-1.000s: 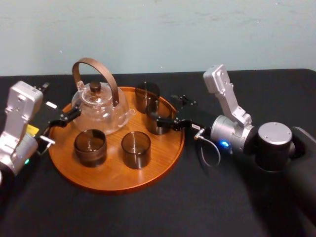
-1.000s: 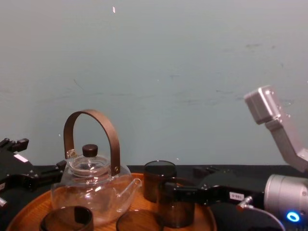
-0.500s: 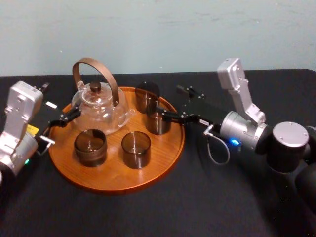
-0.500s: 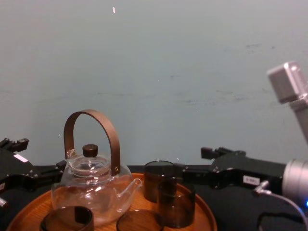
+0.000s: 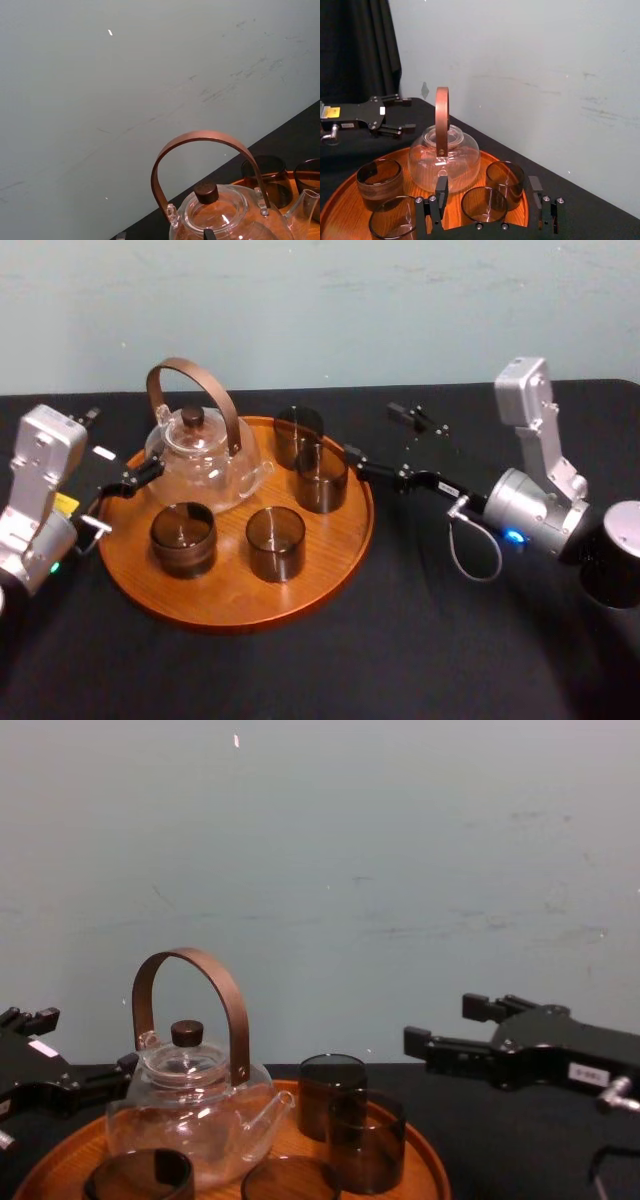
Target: Pick up the glass from the table and place it on the tray.
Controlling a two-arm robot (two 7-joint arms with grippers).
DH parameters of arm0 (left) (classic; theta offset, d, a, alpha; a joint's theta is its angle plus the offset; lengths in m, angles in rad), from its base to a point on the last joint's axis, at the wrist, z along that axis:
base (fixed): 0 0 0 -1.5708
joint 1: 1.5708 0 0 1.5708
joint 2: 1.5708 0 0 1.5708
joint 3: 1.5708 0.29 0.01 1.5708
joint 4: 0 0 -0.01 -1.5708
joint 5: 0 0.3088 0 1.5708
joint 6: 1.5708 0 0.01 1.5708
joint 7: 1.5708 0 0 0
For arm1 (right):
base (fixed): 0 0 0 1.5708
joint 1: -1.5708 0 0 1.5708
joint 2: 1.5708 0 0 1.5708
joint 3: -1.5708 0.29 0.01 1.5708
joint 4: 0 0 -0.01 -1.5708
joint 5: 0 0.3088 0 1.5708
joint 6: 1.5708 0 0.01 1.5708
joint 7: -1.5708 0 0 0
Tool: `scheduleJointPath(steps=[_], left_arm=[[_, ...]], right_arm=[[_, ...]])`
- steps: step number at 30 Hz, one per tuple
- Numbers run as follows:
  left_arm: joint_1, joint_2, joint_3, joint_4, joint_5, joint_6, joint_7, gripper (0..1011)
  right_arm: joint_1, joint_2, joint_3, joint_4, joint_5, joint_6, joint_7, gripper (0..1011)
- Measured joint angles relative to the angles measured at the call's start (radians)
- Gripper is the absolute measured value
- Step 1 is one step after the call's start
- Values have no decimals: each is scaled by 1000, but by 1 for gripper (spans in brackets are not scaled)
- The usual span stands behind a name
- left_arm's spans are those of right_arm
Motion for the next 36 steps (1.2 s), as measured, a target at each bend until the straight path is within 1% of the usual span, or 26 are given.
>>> scheduleJointPath(steps=[8, 19, 31, 36], left_arm=[[0, 0, 0, 0, 0, 0, 0, 1001], [0, 0, 0, 0, 0, 0, 0, 1001], [0, 0, 0, 0, 0, 0, 0, 1001], [0, 0, 0, 0, 0, 0, 0, 1001]], right_arm=[[-47, 32, 31, -45, 32, -16, -8, 1002], [-91, 56, 77, -60, 65, -35, -30, 1002], [-120, 64, 123, -44, 59, -51, -74, 1002], [-136, 69, 154, -32, 49, -56, -96, 1002]])
